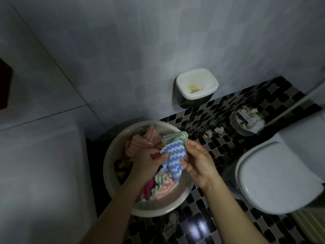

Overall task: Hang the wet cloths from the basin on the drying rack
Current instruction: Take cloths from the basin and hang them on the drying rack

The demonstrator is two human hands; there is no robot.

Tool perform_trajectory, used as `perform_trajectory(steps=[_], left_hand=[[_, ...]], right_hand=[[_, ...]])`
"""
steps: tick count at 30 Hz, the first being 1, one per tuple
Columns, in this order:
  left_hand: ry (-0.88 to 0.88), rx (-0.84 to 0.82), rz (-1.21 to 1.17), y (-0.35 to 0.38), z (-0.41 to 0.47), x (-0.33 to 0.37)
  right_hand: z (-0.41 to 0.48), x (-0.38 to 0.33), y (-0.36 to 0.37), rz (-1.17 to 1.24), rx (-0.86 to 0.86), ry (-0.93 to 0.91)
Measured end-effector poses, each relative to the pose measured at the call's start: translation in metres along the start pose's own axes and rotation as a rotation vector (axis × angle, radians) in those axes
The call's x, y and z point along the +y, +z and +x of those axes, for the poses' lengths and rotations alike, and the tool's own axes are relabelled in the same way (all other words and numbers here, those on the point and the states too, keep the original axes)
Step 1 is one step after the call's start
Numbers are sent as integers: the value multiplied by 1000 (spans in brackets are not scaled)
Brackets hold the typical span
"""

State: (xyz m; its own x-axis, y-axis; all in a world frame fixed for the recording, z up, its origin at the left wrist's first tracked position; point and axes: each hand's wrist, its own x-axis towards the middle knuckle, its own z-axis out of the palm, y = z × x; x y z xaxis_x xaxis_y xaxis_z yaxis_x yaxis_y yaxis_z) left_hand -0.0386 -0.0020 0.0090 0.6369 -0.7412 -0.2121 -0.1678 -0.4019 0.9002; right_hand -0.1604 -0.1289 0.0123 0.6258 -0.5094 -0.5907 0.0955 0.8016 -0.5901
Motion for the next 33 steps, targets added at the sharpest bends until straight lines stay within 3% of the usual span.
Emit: perform_trajectory(steps=[4, 11, 15, 19, 23, 27, 29, 33], left_hand=[[14, 53, 90, -8, 0, 12], [-90, 91, -200, -26, 4, 9], [-72, -70, -206, -32, -9, 36], [117, -203, -85, -24, -28, 58], [142, -414, -86, -22, -46, 69], [249, -404, -5, -24, -75, 76], [308, -393, 35, -24, -88, 81], [377, -365, -33, -20, -114, 94]], right_hand=[[-7, -7, -6, 52, 119, -19], [-32, -20, -5, 290, 87, -30], [-61, -20, 4, 287, 49, -73], [-97, -11, 19, 62, 27, -200], [-133, 0, 33, -74, 31, -322], [-184, 19, 33, -227, 38, -406], [-206, 26, 31, -409, 128, -473], [-257, 37, 25, -954, 562, -620]])
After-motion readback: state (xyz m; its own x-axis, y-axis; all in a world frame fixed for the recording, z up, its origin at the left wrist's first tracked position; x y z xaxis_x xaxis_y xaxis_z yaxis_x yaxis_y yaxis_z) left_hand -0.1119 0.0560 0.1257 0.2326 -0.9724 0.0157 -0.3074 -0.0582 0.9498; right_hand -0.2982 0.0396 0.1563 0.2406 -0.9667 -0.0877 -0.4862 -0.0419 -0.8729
